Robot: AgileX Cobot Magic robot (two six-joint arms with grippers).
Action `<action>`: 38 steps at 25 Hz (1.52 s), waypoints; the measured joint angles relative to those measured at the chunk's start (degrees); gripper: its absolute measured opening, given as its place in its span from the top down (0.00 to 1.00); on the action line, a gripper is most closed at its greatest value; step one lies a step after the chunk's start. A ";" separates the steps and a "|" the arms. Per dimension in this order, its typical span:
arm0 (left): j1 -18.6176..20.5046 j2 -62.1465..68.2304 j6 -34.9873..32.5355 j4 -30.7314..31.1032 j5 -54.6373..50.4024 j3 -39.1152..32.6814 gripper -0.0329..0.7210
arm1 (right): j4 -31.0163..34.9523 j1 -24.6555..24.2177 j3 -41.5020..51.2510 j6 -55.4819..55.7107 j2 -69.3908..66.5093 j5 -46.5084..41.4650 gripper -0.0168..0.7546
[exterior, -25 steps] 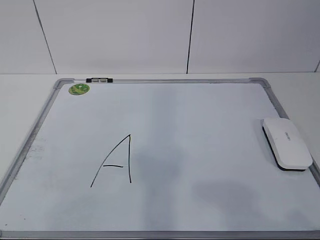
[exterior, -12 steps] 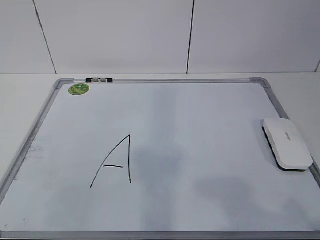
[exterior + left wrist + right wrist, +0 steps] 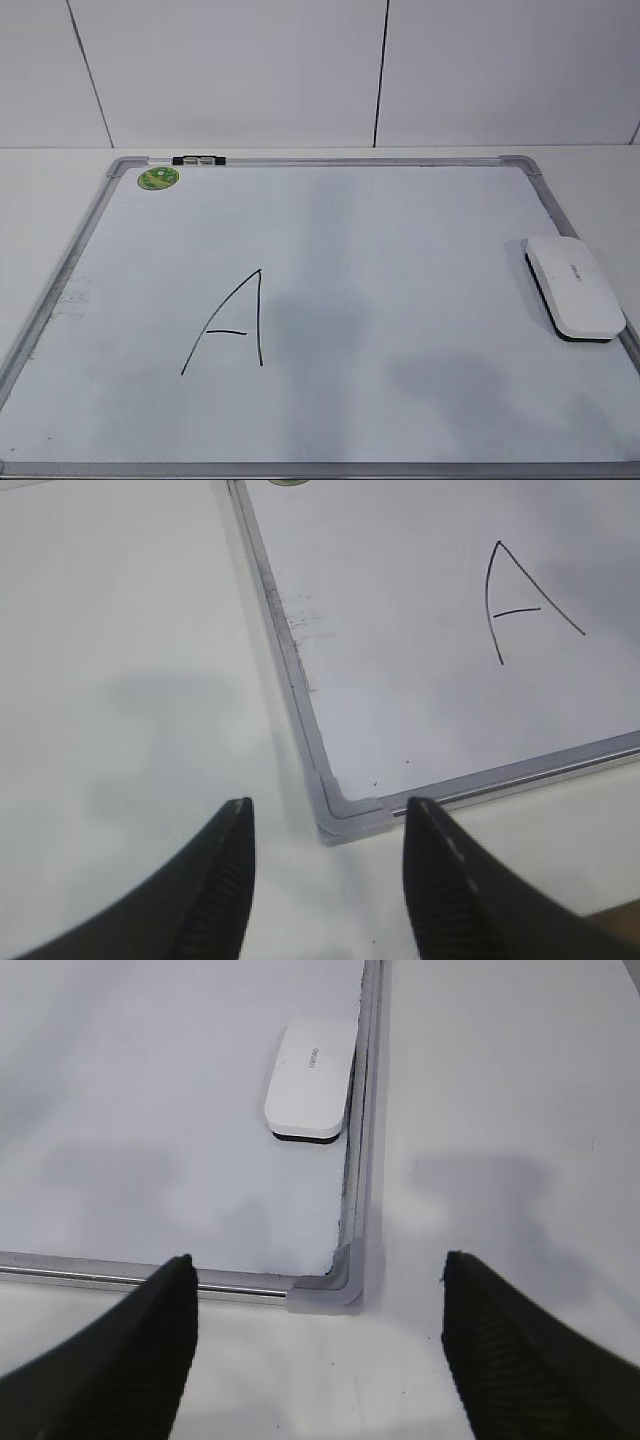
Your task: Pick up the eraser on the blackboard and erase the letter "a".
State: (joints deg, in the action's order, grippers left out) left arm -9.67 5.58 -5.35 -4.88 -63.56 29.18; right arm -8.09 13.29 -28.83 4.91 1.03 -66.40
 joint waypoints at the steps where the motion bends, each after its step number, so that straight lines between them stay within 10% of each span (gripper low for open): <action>1: 0.00 0.00 0.00 0.00 0.00 0.00 0.48 | 0.00 0.00 0.00 0.00 0.00 0.00 0.23; 38: 1.30 -4.98 0.00 0.00 0.10 0.00 0.55 | -0.36 -0.79 0.10 0.00 0.00 0.23 0.23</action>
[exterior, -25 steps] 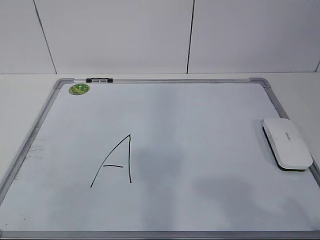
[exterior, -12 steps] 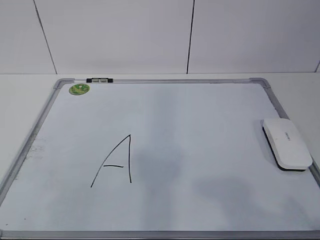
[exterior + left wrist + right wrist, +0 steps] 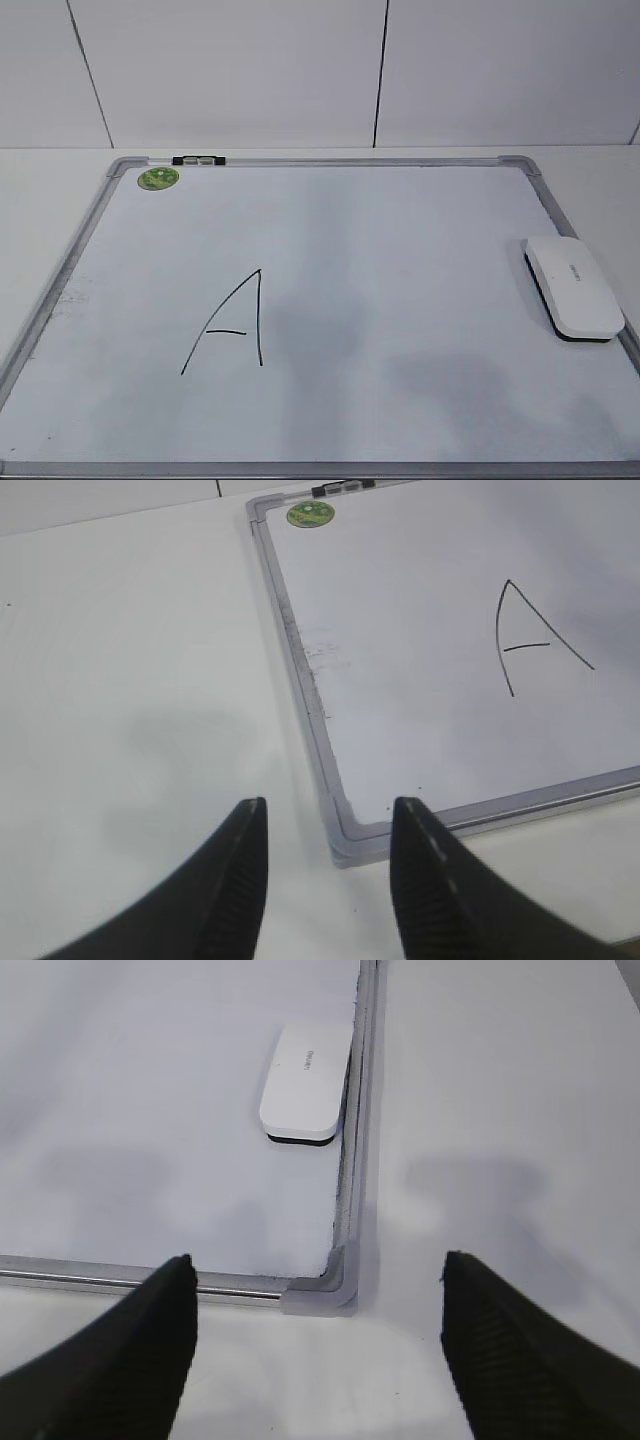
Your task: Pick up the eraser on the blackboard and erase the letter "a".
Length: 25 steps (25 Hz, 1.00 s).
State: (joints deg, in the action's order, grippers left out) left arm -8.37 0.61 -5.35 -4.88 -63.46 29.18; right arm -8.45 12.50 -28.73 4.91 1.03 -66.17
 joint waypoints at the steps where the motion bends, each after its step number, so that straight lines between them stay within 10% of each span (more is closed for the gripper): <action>1: 0.75 0.00 0.00 0.00 0.00 0.00 0.55 | 0.00 -0.51 0.00 0.00 0.00 0.00 0.23; 25: 9.60 0.00 0.00 0.00 0.00 0.00 0.56 | -0.08 -11.35 0.00 0.00 0.00 0.00 0.23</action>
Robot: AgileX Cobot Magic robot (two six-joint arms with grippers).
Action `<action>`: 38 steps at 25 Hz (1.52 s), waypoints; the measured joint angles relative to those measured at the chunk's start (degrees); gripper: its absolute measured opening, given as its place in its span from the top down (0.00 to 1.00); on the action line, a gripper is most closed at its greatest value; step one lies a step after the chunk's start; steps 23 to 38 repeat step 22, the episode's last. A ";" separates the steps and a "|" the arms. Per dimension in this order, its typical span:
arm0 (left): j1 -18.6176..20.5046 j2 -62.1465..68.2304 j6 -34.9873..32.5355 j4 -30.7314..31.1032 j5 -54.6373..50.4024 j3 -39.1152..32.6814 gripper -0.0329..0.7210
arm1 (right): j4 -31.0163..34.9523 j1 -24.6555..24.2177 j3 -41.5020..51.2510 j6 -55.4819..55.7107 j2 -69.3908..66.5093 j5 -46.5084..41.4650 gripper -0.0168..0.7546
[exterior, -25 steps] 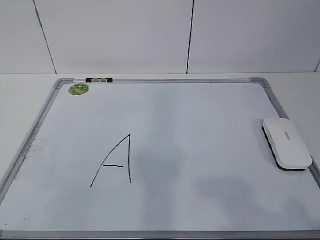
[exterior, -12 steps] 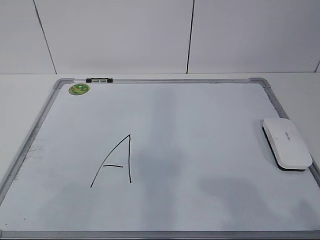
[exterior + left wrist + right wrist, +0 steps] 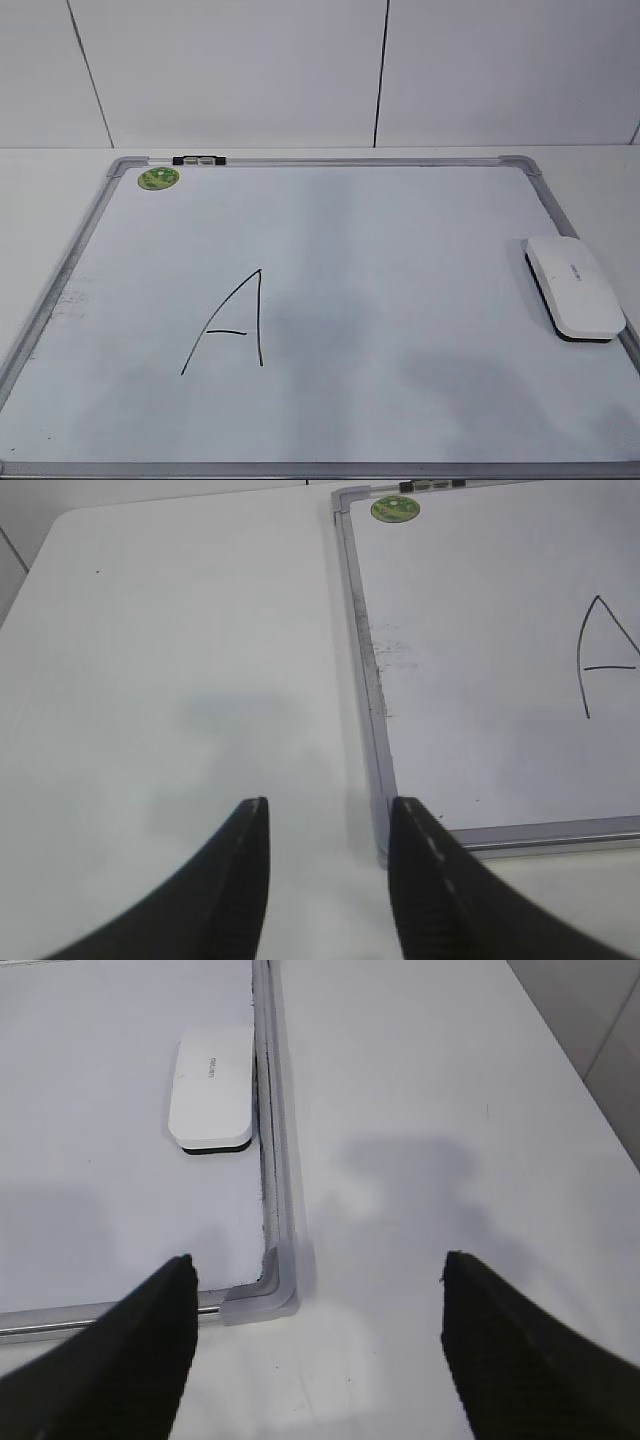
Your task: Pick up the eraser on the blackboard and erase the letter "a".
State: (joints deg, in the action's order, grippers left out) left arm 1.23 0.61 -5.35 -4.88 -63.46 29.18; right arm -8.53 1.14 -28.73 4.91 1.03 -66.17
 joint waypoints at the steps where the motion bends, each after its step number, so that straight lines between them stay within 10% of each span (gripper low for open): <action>1: 0.00 0.00 0.00 0.00 0.00 0.00 0.56 | 0.00 0.00 0.00 0.00 0.00 0.00 0.23; 38: 0.00 0.00 0.00 0.00 0.00 0.00 0.60 | 0.00 0.00 0.00 0.00 0.00 0.00 0.23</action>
